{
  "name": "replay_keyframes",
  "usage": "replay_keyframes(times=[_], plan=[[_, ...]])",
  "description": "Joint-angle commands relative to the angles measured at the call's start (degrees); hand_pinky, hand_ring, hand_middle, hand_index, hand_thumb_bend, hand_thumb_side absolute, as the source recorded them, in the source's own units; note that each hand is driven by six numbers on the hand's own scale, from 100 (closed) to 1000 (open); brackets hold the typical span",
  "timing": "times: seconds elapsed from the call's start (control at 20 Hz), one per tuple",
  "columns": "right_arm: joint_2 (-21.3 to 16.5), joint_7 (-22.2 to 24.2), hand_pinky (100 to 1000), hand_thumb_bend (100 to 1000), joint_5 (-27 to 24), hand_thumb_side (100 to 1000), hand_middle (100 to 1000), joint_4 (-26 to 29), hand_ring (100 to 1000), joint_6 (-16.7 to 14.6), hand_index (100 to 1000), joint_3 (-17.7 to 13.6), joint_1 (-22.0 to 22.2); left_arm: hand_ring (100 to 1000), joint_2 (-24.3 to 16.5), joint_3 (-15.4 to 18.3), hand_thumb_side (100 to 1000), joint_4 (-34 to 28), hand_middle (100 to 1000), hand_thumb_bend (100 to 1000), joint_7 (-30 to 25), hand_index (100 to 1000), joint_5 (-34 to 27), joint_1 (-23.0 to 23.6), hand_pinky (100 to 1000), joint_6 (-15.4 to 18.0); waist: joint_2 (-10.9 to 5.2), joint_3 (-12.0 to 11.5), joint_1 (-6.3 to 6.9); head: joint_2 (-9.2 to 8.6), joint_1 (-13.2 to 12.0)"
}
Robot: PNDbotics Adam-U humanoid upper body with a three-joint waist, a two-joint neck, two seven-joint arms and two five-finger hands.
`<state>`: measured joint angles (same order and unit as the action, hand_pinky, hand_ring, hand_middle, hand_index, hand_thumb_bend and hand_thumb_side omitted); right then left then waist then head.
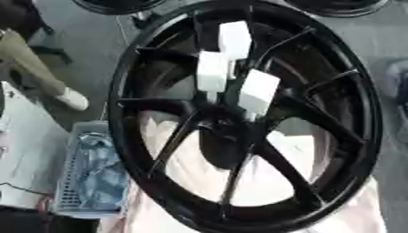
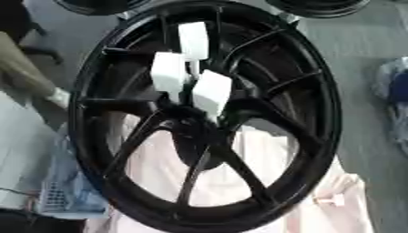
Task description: Pull the pin out of the wheel hub.
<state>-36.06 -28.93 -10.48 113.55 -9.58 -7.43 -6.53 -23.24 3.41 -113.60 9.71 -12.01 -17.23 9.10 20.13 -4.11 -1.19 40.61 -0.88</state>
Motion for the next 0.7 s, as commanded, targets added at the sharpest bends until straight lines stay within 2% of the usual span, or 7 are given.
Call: replay_keyframes(times=[0.05, 0.25, 0.4, 0.55, 0.7], plan=[[-1.06, 0.07, 662, 100, -0.13, 458, 772, 1.04, 808, -0.01, 750, -0.72, -0.39, 679, -1.36, 0.38, 698, -0.99, 595, 100, 0.15, 720, -0.08, -0.42, 818, -0.08, -1.28, 0.05, 0.03, -0.67, -0.11], [-1.08, 0.08, 662, 100, -0.12, 459, 772, 1.04, 808, 0.01, 750, -0.70, -0.37, 679, -1.84, 0.40, 696, -0.99, 595, 100, 0.11, 721, 0.15, -0.40, 818, -0.08, -1.23, 0.09, 0.15, -0.60, -0.07], [-1.25, 0.05, 662, 100, -0.04, 460, 772, 1.04, 808, 0.02, 750, -0.69, -0.25, 678, -4.00, 0.03, 691, -0.99, 595, 100, -0.32, 723, 0.86, -0.69, 818, 0.04, -1.23, 0.14, 0.42, -0.43, -0.04], [-1.53, 0.06, 662, 100, 0.04, 462, 772, 1.04, 808, 0.07, 750, -0.64, -0.14, 676, -8.57, -1.16, 683, -0.99, 594, 100, -1.74, 727, 2.32, -1.39, 816, -0.35, -1.25, 0.24, 0.85, -0.22, -0.03], [-1.80, 0.04, 662, 100, 0.13, 466, 772, 1.04, 808, 0.16, 750, -0.57, 0.03, 677, -15.24, -3.33, 675, -0.99, 596, 100, -5.11, 738, 4.99, -2.60, 811, -1.50, -1.29, 0.34, 1.36, 0.05, 0.00]])
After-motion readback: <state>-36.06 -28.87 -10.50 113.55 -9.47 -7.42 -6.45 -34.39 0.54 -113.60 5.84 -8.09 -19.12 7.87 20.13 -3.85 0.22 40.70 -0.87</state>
